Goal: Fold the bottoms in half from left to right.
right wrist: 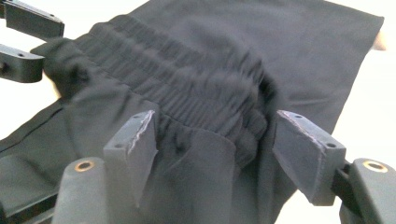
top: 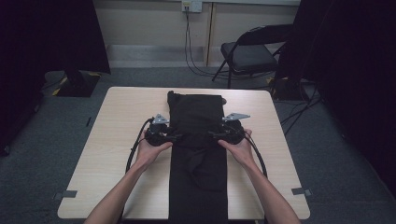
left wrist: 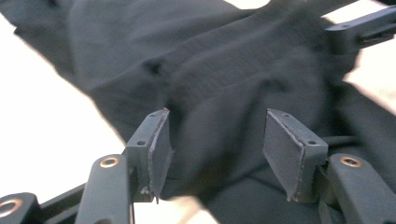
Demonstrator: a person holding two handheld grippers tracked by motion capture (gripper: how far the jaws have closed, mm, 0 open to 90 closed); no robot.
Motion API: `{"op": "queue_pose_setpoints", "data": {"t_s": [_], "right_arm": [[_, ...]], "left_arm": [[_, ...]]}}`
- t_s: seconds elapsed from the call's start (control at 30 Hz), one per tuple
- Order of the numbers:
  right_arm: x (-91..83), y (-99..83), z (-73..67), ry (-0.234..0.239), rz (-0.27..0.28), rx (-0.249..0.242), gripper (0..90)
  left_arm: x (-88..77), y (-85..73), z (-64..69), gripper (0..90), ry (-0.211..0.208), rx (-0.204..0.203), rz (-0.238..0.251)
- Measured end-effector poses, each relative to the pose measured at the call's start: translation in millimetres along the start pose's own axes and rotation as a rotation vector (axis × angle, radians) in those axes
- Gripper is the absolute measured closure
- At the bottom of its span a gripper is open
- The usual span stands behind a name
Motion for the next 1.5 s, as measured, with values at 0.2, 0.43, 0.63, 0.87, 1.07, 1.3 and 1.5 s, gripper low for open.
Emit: {"op": "queue_pose_setpoints", "data": {"t_s": [0.2,0.43,0.63,0.87,1.07,1.3,1.5], "right_arm": [[20.1,-15.0,0.4,0.004,-0.030,0.025,29.3],[22.3,-19.1,8.0,0.012,-0.051,0.030,40.6],[10.9,0.7,7.9,0.002,0.016,0.021,70.9],[-24.9,71.3,19.9,-0.013,0.168,0.048,73.8],[-61.6,136.9,28.2,-0.051,0.282,0.051,75.2],[-117.6,185.2,15.4,-0.028,0.426,-0.015,75.4],[-140.2,156.1,-9.2,0.049,0.423,-0.088,75.3]], "left_arm": [[19.1,-9.4,2.7,43.0,-0.036,0.032,-0.037],[29.1,-8.9,8.0,62.2,-0.039,0.043,-0.037],[18.9,16.7,6.8,80.8,-0.044,0.006,0.041],[-16.4,101.9,4.1,81.9,-0.033,-0.024,0.245],[-49.0,170.4,11.2,81.9,-0.004,0.078,0.318],[-106.7,205.2,40.2,81.6,-0.047,0.152,0.440],[-128.6,153.5,71.2,80.9,-0.130,0.179,0.403]]}}
Point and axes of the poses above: each handheld gripper's, and its own axes: x roughly forward along the jaws, y roughly out of its top, z roughly to its right, the point moved 3 cm from there along x, roughly forward along the jaws, and after that the axes turned 2 degrees about z, right-handed, at the moved point
